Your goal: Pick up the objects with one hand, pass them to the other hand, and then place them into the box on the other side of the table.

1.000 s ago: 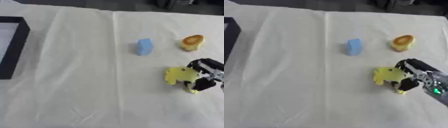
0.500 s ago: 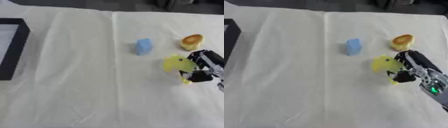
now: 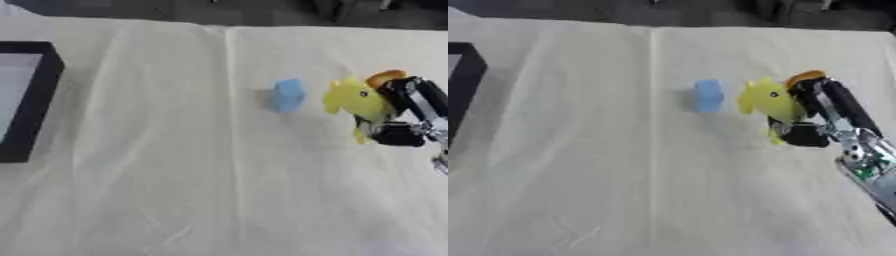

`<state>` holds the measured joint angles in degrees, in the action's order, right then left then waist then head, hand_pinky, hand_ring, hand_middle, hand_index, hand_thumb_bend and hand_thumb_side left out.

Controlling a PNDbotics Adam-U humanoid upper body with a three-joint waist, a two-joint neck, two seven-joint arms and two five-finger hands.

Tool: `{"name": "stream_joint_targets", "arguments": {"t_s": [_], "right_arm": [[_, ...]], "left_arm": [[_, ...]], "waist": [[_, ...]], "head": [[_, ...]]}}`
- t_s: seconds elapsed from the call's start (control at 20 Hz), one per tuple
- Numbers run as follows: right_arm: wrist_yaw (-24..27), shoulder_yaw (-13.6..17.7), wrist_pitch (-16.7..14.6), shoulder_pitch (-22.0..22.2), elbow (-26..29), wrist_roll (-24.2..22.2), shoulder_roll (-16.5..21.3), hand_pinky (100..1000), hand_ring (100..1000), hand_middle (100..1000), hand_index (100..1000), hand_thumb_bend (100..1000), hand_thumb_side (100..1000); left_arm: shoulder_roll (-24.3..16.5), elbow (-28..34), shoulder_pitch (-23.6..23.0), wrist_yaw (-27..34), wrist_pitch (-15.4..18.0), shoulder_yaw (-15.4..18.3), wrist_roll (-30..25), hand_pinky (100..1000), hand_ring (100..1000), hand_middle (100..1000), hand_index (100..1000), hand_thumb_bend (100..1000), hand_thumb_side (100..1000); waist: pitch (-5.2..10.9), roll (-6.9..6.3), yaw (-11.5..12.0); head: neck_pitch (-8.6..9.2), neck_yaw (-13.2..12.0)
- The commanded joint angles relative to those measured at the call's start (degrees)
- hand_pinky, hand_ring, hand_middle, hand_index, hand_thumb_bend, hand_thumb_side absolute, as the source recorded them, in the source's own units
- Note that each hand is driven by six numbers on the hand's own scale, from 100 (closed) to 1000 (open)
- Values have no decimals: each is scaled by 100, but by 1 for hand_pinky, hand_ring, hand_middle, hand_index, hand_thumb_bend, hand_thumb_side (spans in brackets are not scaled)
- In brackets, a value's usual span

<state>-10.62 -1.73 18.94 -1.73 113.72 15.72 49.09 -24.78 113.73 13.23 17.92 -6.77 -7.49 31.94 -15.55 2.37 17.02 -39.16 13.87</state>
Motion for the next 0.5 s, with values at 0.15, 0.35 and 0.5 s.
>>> {"name": "stream_joint_targets", "arguments": {"t_s": [0.15, 0.35, 0.5], "right_arm": [[-174, -266, -211, -580, 87, 124, -243, 459, 432, 194, 313, 161, 100], [-402, -535, -136, -1031, 87, 264, -609, 452, 438, 200, 318, 155, 100], [-844, -842, -39, -1334, 87, 462, -880, 455, 441, 207, 323, 155, 100]], "left_arm": [[-274, 86, 174, 34, 4, -10, -115, 931, 546, 766, 905, 591, 733], [-391, 86, 284, 71, -62, -58, -179, 929, 544, 757, 897, 590, 731], [-614, 86, 469, 198, -258, -126, -265, 928, 541, 745, 886, 589, 728]], "waist": [[152, -34, 20], [186, -35, 38], [215, -49, 68]], "head": [[36, -196], [21, -262], [-6, -271]]}}
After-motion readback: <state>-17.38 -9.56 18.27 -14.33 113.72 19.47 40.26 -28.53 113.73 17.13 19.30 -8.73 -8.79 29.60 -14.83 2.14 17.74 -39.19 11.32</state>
